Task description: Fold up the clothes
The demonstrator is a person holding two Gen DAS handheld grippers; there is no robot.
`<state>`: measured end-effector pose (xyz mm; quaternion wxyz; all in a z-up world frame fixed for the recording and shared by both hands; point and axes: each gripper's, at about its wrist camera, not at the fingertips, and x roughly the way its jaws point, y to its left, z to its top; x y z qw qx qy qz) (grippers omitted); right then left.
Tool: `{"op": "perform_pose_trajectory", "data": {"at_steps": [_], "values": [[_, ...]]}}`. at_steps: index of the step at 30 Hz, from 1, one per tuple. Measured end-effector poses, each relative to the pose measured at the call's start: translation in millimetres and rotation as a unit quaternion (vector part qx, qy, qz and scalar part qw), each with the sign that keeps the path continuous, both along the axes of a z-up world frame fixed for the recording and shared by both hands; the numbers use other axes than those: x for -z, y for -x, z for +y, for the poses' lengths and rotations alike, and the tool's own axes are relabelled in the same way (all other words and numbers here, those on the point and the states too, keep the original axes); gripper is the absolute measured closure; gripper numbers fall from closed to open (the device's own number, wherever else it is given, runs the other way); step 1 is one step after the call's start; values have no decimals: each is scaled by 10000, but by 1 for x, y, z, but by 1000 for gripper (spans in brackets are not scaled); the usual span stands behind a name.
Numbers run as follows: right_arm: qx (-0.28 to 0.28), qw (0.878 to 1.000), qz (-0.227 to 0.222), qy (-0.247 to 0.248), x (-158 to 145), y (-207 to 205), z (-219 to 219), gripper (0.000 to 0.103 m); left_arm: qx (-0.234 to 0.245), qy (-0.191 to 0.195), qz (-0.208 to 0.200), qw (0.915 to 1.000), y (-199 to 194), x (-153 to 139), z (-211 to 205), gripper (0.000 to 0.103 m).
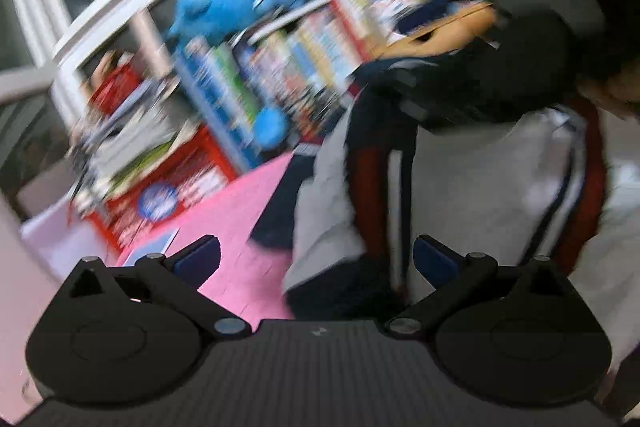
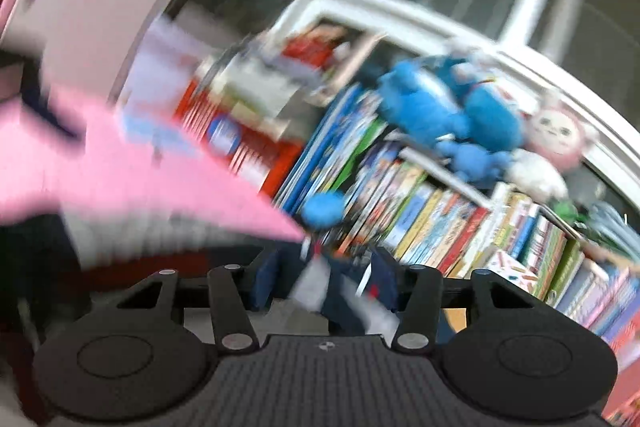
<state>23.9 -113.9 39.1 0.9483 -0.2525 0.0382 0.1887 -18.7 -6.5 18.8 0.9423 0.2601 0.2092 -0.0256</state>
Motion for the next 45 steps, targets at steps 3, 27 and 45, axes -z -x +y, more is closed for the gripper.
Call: {"op": "perform_pose_trajectory", "data": {"at_steps": [3, 27, 45], "values": [[217, 9981, -146, -562, -29, 3, -20, 54, 269, -121, -81, 9995, -9, 1, -19, 0], [1318, 9837, 1004, 696, 39, 33, -92, 87, -1087, 691, -357, 9910, -54, -54, 41, 0], [1124, 9889, -10, 969, 57, -12, -18, 77, -496, 468, 208, 9975, -39, -20, 22, 0]]}}
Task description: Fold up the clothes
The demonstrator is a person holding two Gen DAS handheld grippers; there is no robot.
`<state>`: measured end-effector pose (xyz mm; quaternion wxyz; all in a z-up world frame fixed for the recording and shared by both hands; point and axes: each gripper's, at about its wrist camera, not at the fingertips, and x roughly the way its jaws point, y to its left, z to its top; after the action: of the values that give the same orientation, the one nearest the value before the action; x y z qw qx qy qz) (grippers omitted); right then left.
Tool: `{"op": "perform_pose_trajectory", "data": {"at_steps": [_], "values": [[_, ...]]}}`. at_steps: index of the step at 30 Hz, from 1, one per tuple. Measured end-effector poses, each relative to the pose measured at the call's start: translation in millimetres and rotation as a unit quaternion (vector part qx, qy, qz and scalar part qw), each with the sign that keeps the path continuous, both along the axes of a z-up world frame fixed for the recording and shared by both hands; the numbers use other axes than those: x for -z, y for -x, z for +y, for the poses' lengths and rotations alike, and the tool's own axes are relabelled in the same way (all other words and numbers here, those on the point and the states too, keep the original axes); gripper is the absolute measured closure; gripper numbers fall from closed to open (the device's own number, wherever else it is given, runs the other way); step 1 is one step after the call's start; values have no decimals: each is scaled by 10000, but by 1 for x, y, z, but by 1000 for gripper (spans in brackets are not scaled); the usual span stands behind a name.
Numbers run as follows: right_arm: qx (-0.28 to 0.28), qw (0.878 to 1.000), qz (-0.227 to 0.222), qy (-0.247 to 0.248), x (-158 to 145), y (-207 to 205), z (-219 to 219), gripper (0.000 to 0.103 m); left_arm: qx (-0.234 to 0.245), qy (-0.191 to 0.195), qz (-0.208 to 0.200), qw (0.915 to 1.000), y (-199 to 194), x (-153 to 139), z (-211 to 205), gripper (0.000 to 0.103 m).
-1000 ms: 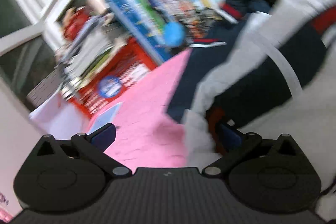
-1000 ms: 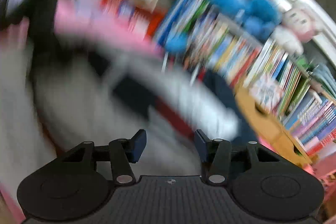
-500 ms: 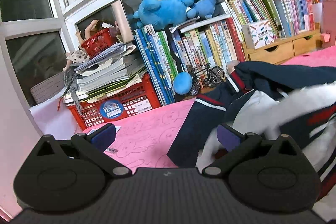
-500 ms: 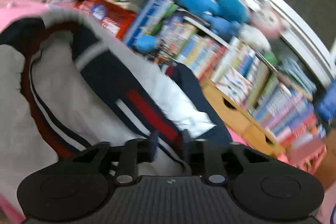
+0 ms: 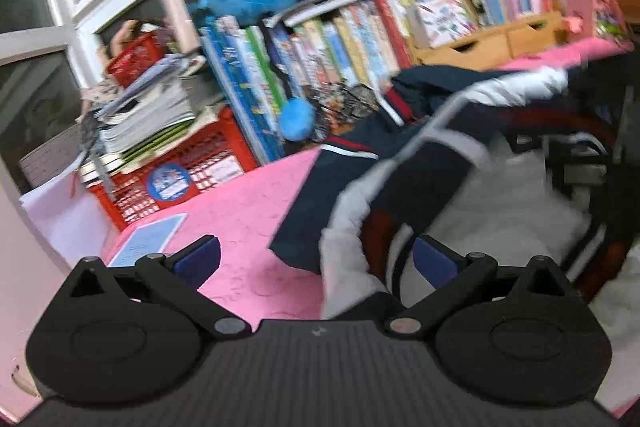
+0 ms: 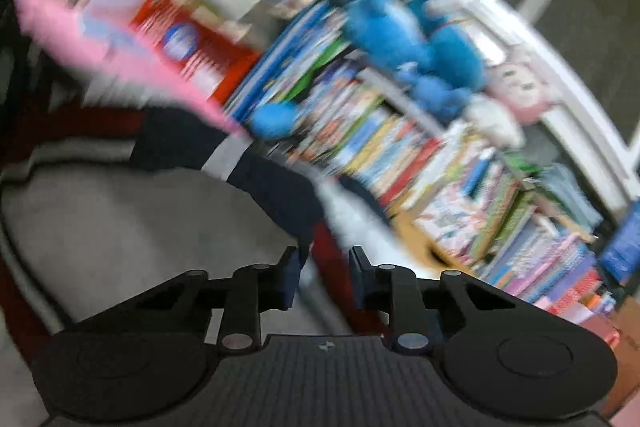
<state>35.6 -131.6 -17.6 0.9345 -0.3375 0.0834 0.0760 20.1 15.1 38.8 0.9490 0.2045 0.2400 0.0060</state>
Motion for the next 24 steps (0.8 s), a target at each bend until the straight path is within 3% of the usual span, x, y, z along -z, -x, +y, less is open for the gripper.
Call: {"op": "perform_pose_trajectory", "data": {"at_steps": [4, 7, 12, 14, 18, 19, 21, 22, 23, 24], "values": [[-74, 9990, -141, -424, -27, 13, -15, 77, 302, -133, 96, 9994, -6, 16, -18, 0], [-236, 9992, -19, -312, -26, 16, -17, 77, 360, -378, 172, 9985, -23, 33, -36, 0], [-291, 9992, 172, -194, -13, 19, -15, 77, -204, -934, 188, 9952, -63, 57, -43, 0], [-383, 9987, 252, -212, -6, 23, -13, 73, -383, -697, 228, 9966, -72, 52, -31, 0], [-599, 9970, 261, 418, 24, 26, 9, 26, -533, 15, 194, 9984, -74, 34, -4, 0], [-587, 9967, 204, 530, 30, 23, 16, 21, -540, 145, 142, 9983, -72, 28, -1, 0], [-480, 9972, 122, 554, 36, 12, 26, 22, -553, 367, 35, 9978, -68, 17, 5, 0], [-417, 9978, 103, 514, 36, 6, 29, 31, -545, 395, -40, 9977, -64, 11, 6, 0], [-311, 9988, 95, 380, 32, 1, 28, 40, -537, 419, -115, 9976, -61, 5, 8, 0], [-178, 9997, 86, 145, 24, -2, 24, 64, -515, 405, -225, 9976, -55, -2, 10, 0]]}}
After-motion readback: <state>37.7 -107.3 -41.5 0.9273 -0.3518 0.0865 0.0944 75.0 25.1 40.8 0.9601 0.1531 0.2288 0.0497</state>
